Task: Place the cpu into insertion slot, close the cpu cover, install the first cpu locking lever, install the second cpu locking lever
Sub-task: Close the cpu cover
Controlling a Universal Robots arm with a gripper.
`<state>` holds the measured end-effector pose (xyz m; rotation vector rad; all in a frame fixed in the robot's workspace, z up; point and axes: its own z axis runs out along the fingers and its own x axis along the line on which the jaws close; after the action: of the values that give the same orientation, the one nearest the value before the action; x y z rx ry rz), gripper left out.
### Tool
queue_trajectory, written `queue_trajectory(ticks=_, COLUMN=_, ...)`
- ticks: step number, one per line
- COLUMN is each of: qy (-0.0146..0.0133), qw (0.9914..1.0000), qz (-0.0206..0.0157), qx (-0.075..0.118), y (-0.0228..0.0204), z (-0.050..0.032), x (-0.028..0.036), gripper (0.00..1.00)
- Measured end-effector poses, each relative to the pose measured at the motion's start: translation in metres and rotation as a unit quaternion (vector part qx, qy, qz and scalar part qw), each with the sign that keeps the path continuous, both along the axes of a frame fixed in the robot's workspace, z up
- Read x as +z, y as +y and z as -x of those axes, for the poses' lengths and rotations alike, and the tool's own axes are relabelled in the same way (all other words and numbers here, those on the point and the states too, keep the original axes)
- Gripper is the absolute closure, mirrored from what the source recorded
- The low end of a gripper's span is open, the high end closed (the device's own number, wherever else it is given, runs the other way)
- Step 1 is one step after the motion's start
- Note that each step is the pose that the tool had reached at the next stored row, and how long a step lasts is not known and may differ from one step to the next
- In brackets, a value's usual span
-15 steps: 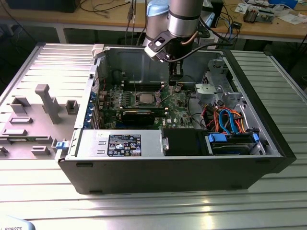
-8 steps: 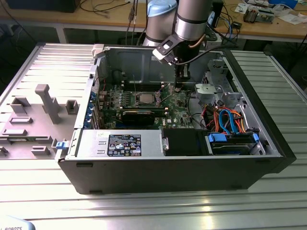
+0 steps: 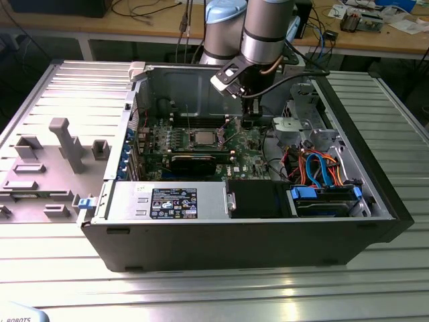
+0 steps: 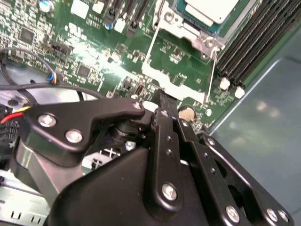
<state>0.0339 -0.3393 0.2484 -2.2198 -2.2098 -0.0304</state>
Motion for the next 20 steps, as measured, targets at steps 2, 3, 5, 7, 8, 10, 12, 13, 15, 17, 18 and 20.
queue_trajectory(ticks=2, qy=0.0000, qw=1.00000, qz=0.0000, qx=0.000, y=0.0000, z=0.0004, x=0.0000, gripper=0.89)
queue_trajectory(ticks=3, qy=0.0000, qw=1.00000, qz=0.0000, qx=0.000, y=0.0000, z=0.0007, x=0.0000, gripper=0.89)
queue_trajectory(ticks=5, qy=0.0000, qw=1.00000, qz=0.0000, qx=0.000, y=0.0000, z=0.0008, x=-0.0001, gripper=0.89)
queue_trajectory(ticks=7, qy=0.0000, qw=1.00000, qz=0.0000, qx=0.000, y=0.0000, z=0.0013, x=-0.0001, gripper=0.89)
queue_trajectory(ticks=8, qy=0.0000, qw=1.00000, qz=0.0000, qx=0.000, y=0.0000, z=0.0015, x=-0.0001, gripper=0.89)
queue_trajectory(ticks=10, qy=0.0000, qw=1.00000, qz=-0.0001, qx=0.000, y=0.0000, z=0.0025, x=-0.0002, gripper=0.89)
queue_trajectory(ticks=12, qy=0.0000, qw=1.00000, qz=0.0000, qx=0.000, y=0.0000, z=0.0041, x=-0.0003, gripper=0.89)
queue_trajectory(ticks=13, qy=0.0000, qw=1.00000, qz=0.0000, qx=0.000, y=0.0000, z=0.0050, x=-0.0003, gripper=0.89)
queue_trajectory(ticks=15, qy=0.0000, qw=1.00000, qz=0.0000, qx=0.000, y=0.0000, z=0.0061, x=-0.0003, gripper=0.89)
queue_trajectory(ticks=17, qy=0.0000, qw=1.00000, qz=0.0000, qx=0.000, y=0.0000, z=0.0082, x=-0.0004, gripper=0.89)
queue_trajectory(ticks=18, qy=0.0000, qw=1.00000, qz=-0.0001, qx=0.000, y=0.0000, z=0.0092, x=-0.0004, gripper=0.89)
queue_trajectory(ticks=20, qy=0.0000, qw=1.00000, qz=0.0000, qx=0.000, y=0.0000, z=0.0102, x=-0.0005, gripper=0.89)
